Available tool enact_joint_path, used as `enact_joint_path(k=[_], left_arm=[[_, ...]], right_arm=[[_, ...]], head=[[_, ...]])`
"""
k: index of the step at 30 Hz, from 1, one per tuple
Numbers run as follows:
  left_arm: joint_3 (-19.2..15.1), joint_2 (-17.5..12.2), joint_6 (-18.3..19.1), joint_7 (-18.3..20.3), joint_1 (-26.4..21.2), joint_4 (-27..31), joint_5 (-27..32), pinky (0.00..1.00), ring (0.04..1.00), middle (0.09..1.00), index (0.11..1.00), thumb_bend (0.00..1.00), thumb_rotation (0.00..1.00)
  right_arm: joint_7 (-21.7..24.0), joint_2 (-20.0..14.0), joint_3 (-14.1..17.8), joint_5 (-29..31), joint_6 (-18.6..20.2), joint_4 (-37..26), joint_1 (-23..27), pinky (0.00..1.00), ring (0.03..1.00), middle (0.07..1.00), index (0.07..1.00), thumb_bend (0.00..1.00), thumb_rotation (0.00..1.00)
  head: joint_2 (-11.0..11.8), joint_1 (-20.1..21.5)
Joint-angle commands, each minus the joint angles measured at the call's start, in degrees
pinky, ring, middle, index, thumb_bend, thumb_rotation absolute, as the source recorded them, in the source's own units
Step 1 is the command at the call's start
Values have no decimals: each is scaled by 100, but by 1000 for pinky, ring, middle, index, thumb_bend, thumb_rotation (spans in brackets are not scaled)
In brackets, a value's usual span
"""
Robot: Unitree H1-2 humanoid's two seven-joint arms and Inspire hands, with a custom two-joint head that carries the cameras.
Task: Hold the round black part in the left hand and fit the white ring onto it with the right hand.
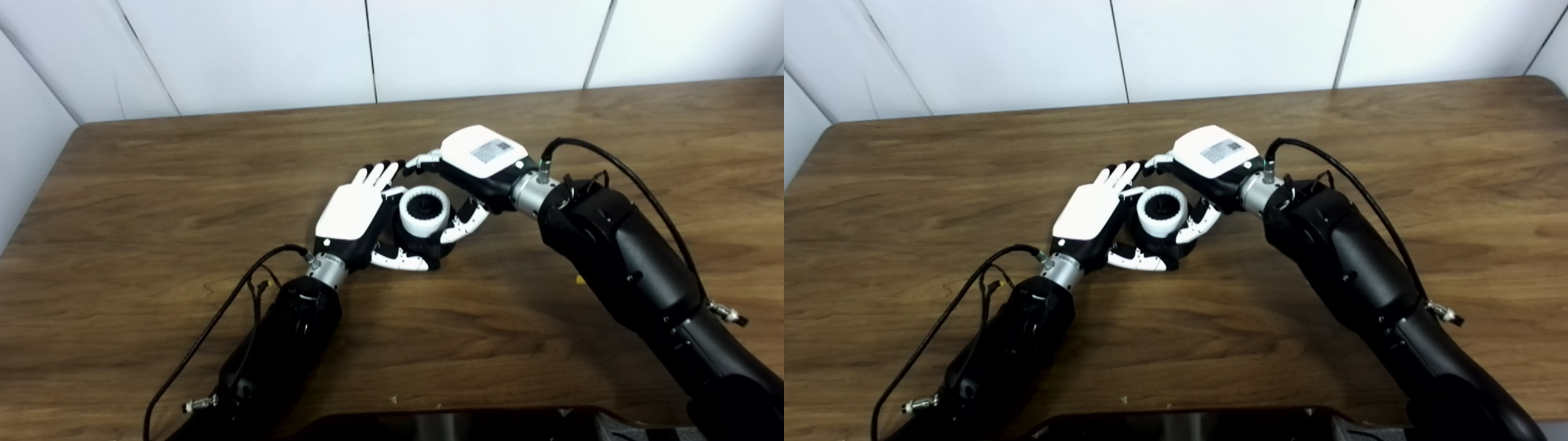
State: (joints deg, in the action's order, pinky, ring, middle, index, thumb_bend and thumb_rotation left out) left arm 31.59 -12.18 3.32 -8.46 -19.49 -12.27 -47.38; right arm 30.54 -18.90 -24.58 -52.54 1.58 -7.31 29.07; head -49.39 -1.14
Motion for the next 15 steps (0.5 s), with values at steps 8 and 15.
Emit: enact_joint_path(k=[8, 15], left_arm=[[229, -34, 65, 317, 86, -206, -327, 1000, 1000, 1000, 661, 1000, 467], [228, -25, 53, 290, 75, -250, -322, 1000, 1000, 1000, 668, 1000, 465]], right_arm=[[-46, -116, 502, 527, 165, -300, -68, 799, 797, 862, 880, 1000, 386], [109, -294, 693, 869, 304, -368, -171, 753, 800, 868, 892, 1000, 415]], head=[[-15, -9], [-4, -5]])
